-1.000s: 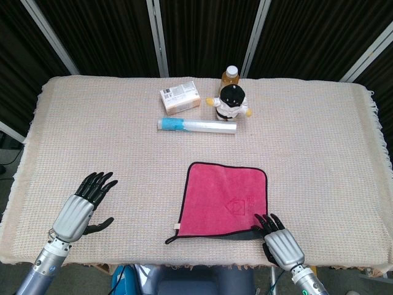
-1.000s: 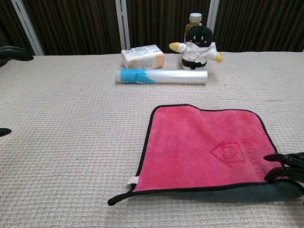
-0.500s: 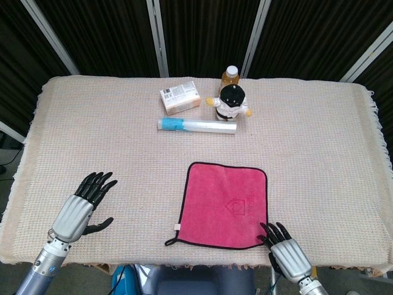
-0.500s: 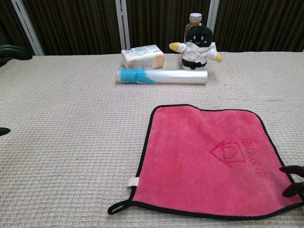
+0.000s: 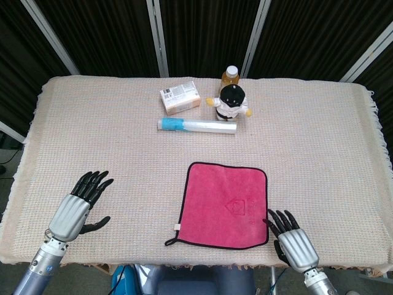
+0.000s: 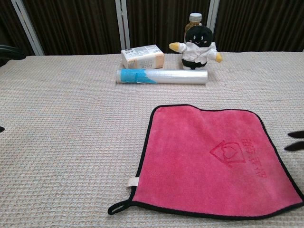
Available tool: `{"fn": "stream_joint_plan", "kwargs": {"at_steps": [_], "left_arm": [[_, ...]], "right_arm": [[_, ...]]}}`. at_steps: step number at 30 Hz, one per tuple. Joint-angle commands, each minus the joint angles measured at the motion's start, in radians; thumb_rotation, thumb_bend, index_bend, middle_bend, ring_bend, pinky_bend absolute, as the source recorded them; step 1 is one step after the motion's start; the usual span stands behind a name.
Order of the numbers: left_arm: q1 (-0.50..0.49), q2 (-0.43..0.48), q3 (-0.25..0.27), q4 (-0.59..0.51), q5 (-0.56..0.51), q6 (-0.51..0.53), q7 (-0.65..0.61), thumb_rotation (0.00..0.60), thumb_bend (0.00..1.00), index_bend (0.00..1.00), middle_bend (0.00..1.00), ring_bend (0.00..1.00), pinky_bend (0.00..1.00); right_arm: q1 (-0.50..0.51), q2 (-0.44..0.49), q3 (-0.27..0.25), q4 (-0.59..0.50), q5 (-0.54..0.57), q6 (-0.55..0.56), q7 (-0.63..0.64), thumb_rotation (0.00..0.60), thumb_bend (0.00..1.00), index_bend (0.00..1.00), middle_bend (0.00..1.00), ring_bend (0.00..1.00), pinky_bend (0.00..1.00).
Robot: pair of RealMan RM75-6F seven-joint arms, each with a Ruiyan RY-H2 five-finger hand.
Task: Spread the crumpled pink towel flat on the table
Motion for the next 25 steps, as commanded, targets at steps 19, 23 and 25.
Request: {"fn": "stream_joint_plan", "kwargs": {"at_steps": [19, 23, 25], "left_arm": [[0.131, -0.003, -0.055, 0.215, -0.181, 0.117, -0.055, 0.600, 0.04, 0.00, 0.00, 0.00, 0.00], [0.154, -0.009, -0.056, 0.271, -0.209, 0.119, -0.100, 0.600, 0.04, 0.00, 0.00, 0.00, 0.00], [0.158, -0.006, -0.059, 0.284, -0.214, 0.117, -0.123, 0.600, 0.04, 0.00, 0.00, 0.00, 0.00]], "right_arm": [[0.048, -0.050, 0.248, 0.248, 0.076, 0.143, 0.213, 0.600, 0.41, 0.00, 0.00, 0.00, 0.00], [0.041, -0.033, 0.261, 0.252, 0.088, 0.158, 0.246, 0.600, 0.41, 0.00, 0.00, 0.00, 0.00], [0.039, -0.026, 0.264, 0.247, 0.093, 0.159, 0.255, 0.600, 0.41, 0.00, 0.00, 0.00, 0.00]]}}
